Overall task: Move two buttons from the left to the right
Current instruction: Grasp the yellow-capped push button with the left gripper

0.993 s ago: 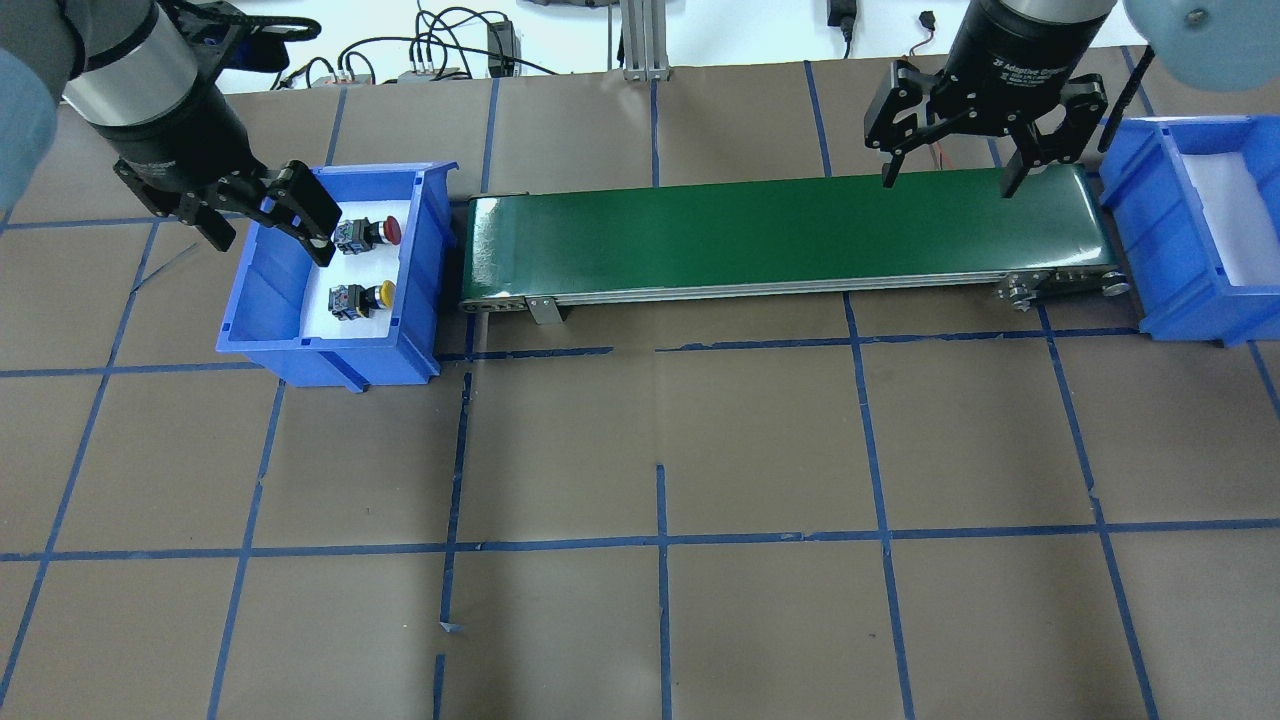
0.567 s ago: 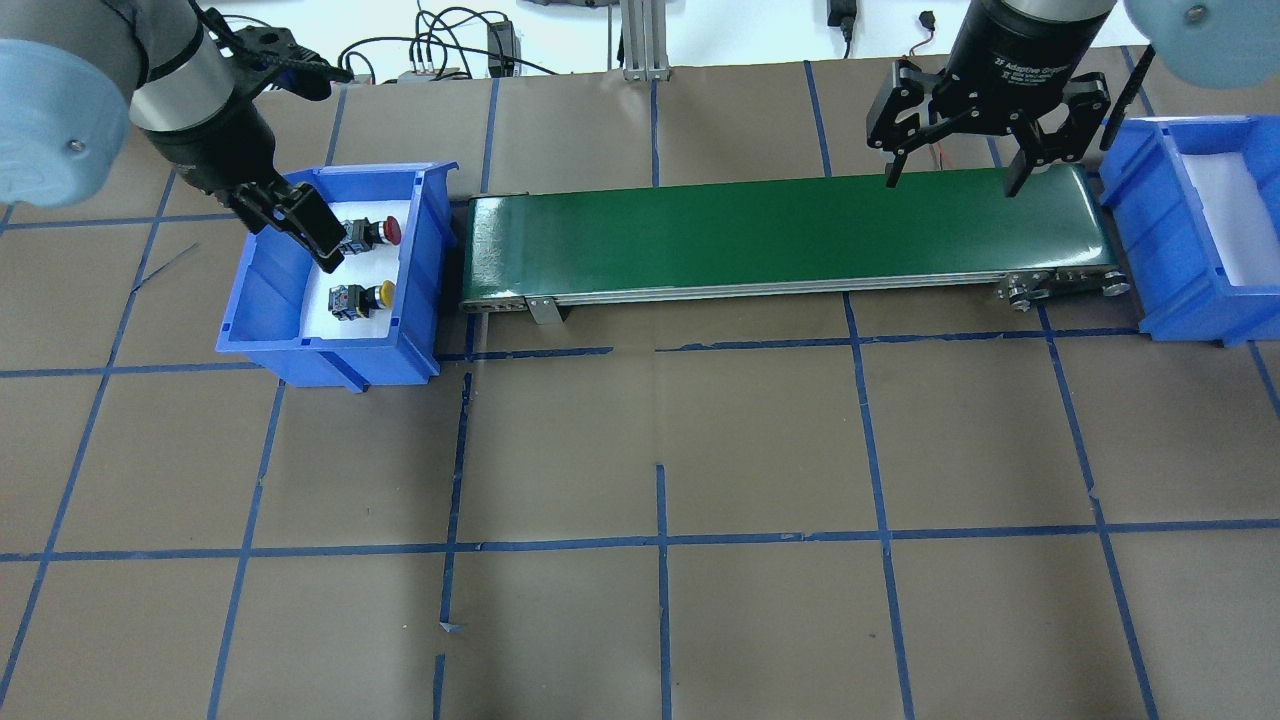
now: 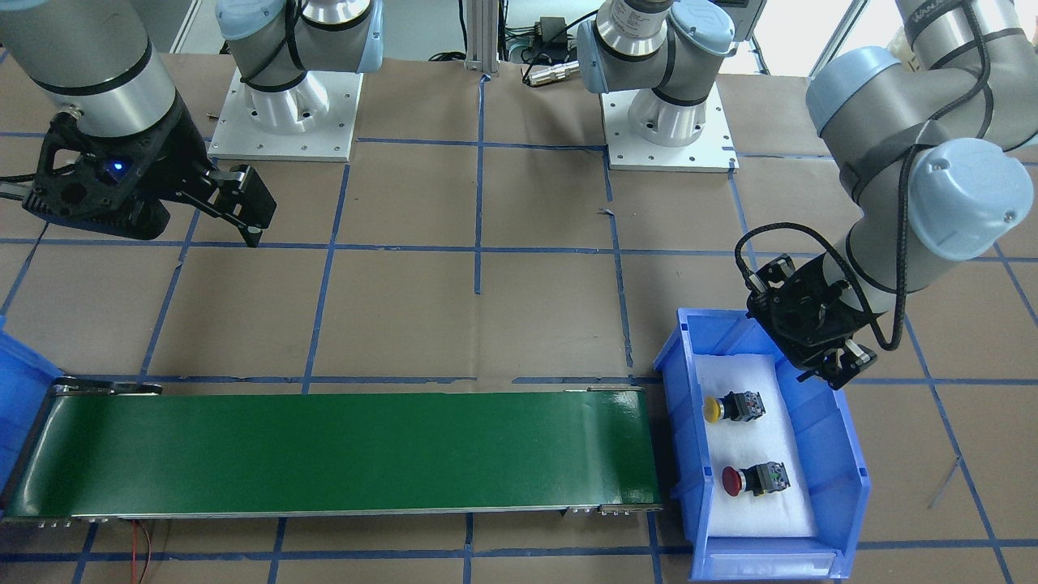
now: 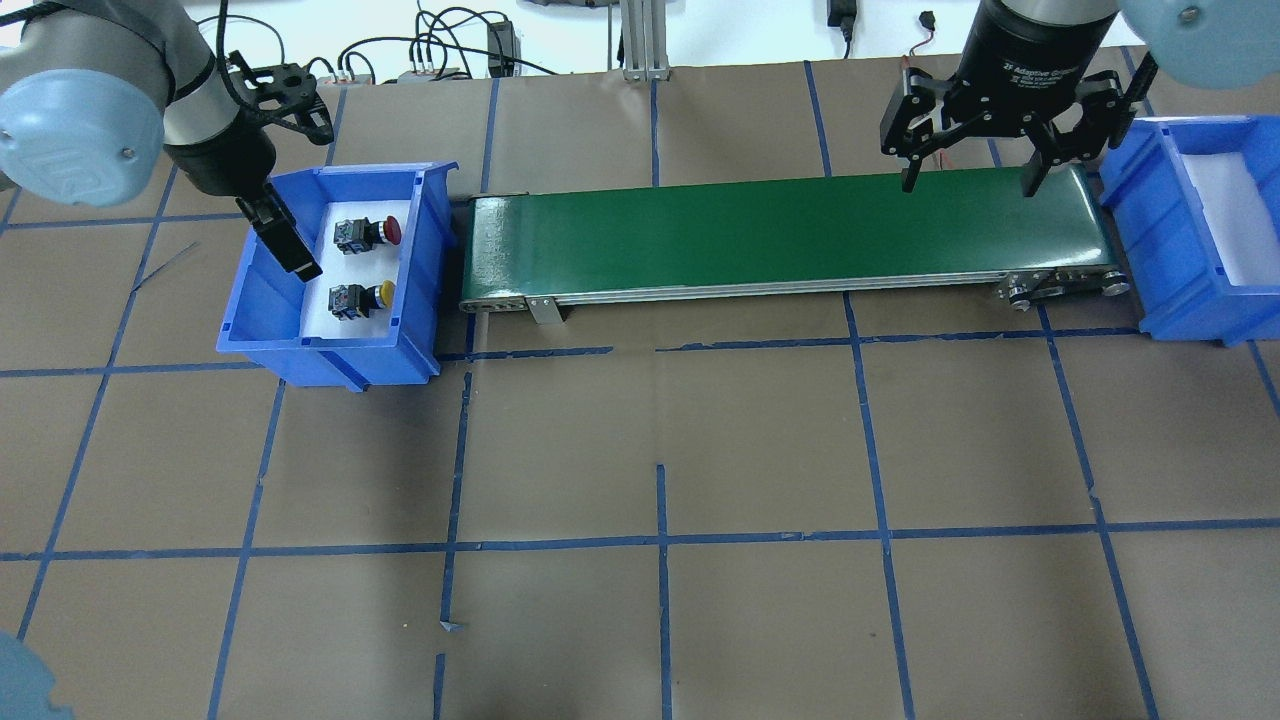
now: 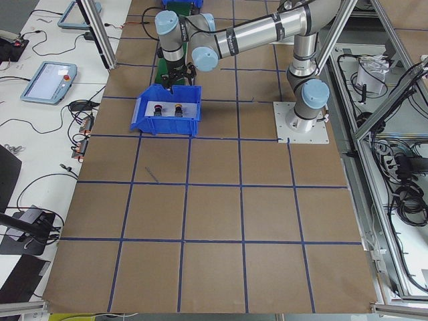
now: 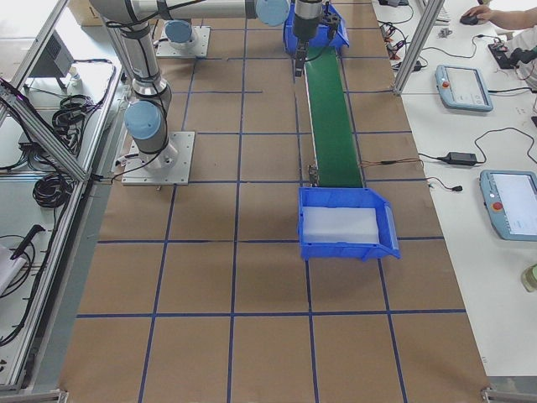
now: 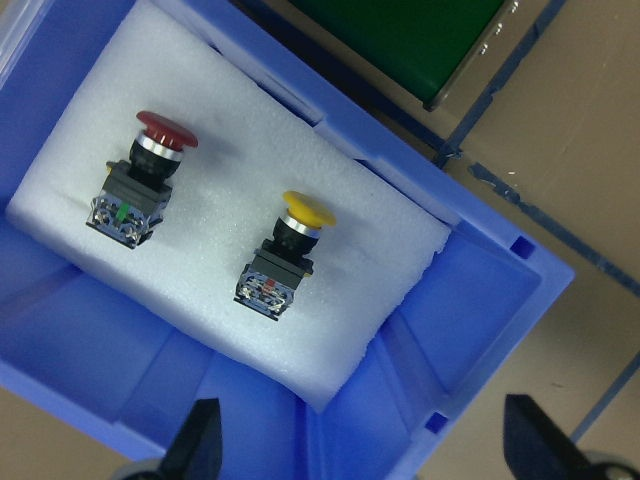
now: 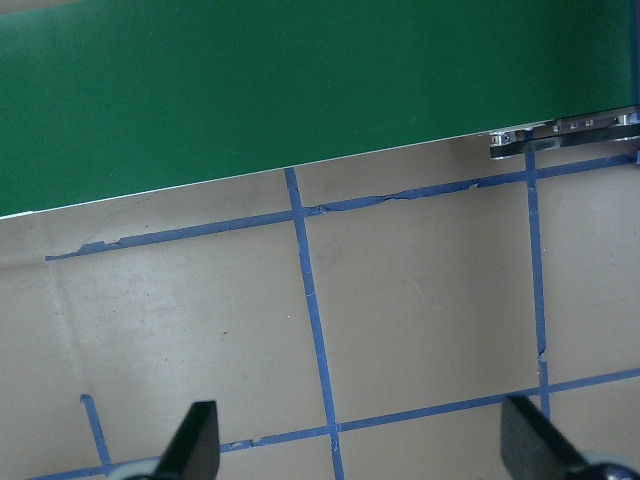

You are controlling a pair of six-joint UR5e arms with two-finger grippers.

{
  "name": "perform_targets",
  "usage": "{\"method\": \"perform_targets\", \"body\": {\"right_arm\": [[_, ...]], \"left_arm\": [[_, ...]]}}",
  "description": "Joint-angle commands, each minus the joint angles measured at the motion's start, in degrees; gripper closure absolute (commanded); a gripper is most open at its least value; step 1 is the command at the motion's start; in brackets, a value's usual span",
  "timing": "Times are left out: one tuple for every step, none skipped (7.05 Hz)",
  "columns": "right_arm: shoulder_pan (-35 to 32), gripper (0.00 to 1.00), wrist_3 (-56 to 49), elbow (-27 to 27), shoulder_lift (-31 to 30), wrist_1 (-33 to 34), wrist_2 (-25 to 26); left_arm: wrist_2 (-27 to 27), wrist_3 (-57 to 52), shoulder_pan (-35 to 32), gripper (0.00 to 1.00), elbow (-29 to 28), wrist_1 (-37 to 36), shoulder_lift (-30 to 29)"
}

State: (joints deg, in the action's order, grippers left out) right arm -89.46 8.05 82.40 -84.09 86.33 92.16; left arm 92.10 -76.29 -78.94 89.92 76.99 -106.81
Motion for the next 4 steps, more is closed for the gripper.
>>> {"method": "perform_targets", "body": {"right_arm": [[-2.4,0.0,0.4,-0.2,-0.1,0.1,-2.0],[-5.0,0.0,0.7,-0.2,0.0,0.8,-0.6],[-5.1,0.0,0.7,-0.3,0.4,1.0,-0.6],[-5.0,0.0,0.6,-0.2,0.7,0.9,0.4]], "left_arm": [[0.3,-16.2,0.1,0.0,0.1,-6.1,-5.3],[0.2,-20.2,0.0,0.0,0.2,-9.5,-7.7],[0.2,-23.9,0.1,0.0,0.2,-10.5,-9.4],[0.4,-24.9,0.1,0.0,0.4,-10.6,-10.4]]}}
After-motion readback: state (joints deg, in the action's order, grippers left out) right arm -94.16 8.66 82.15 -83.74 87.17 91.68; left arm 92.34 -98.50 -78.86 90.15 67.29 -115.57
